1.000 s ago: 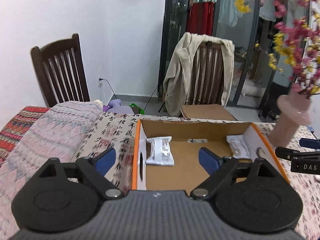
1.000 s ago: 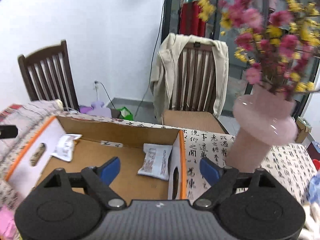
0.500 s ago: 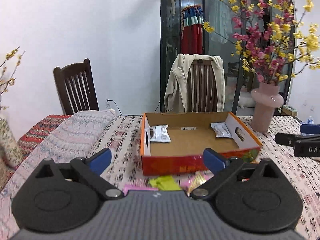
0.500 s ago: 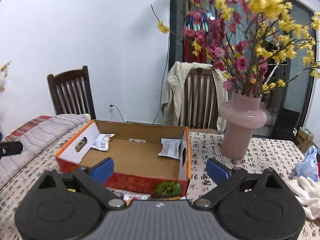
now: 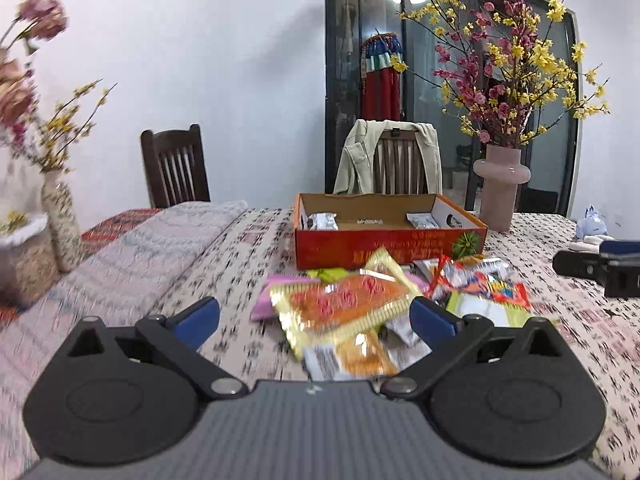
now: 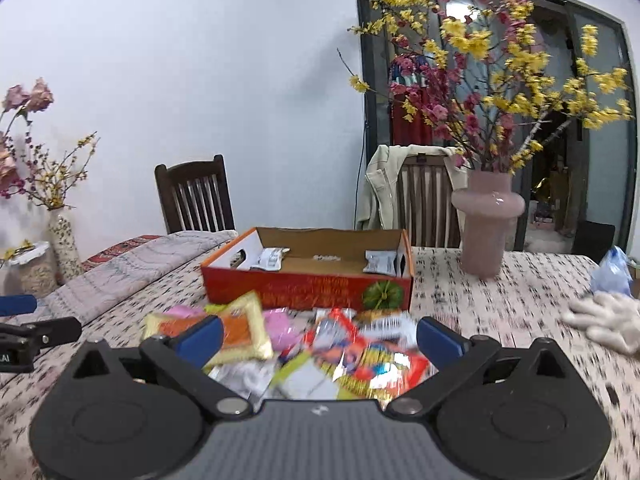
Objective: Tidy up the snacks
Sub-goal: 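Withdraw both grippers from the box back toward the snack pile, then grasp a white packet with the right gripper while the left grasps a biscuit packet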
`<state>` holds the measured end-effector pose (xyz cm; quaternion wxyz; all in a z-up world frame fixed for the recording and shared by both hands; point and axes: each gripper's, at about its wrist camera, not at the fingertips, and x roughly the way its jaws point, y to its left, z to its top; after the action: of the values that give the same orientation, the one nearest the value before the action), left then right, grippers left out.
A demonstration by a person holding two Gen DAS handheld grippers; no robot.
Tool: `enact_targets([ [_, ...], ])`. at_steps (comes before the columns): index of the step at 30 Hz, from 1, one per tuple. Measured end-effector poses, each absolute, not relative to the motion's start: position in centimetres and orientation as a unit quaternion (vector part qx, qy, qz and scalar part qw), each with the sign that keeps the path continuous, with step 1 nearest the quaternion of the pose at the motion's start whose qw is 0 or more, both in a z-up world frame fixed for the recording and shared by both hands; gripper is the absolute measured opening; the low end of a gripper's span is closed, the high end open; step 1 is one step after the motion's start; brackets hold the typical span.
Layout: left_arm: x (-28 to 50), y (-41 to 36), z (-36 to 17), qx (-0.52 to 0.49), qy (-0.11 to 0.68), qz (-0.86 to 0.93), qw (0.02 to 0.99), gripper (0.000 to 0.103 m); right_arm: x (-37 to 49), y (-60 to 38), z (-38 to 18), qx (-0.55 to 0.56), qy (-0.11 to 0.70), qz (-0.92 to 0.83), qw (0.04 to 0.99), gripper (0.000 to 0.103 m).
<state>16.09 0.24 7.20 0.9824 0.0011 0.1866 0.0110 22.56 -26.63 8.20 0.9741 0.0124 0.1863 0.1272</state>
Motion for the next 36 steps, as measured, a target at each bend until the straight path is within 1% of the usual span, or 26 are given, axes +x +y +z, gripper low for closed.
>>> enact_targets([
  [9, 11.0, 0.0, 3.6, 0.025, 0.187, 0.008, 0.982, 0.103, 14.4, -25.3, 3.4, 0.007, 0.179, 0.129, 0.975, 0.103],
  [18, 9.1, 0.1, 1.8, 0.024, 0.200, -0.007, 0.979, 0.103, 10.6, -24.3, 0.6, -0.004, 0.193, 0.139, 0.971, 0.103],
  [25, 9.5, 0.0, 1.6, 0.027, 0.206, -0.011, 0.978, 0.103, 10.0, -24.2, 0.1, 0.004, 0.202, 0.141, 0.969, 0.103],
  [31, 11.4, 0.0, 1.1, 0.020, 0.227, -0.012, 0.974, 0.103, 11.1, -23.9, 0.0, -0.012, 0.210, 0.125, 0.970, 0.103],
  [34, 12.7, 0.1, 0.8, 0.018, 0.239, -0.015, 0.971, 0.103, 12.2, -23.9, 0.0, -0.009, 0.221, 0.126, 0.967, 0.100],
  [36, 13.8, 0.1, 0.6, 0.017, 0.249, -0.016, 0.968, 0.103, 13.0, -23.9, 0.0, -0.007, 0.229, 0.129, 0.965, 0.094],
])
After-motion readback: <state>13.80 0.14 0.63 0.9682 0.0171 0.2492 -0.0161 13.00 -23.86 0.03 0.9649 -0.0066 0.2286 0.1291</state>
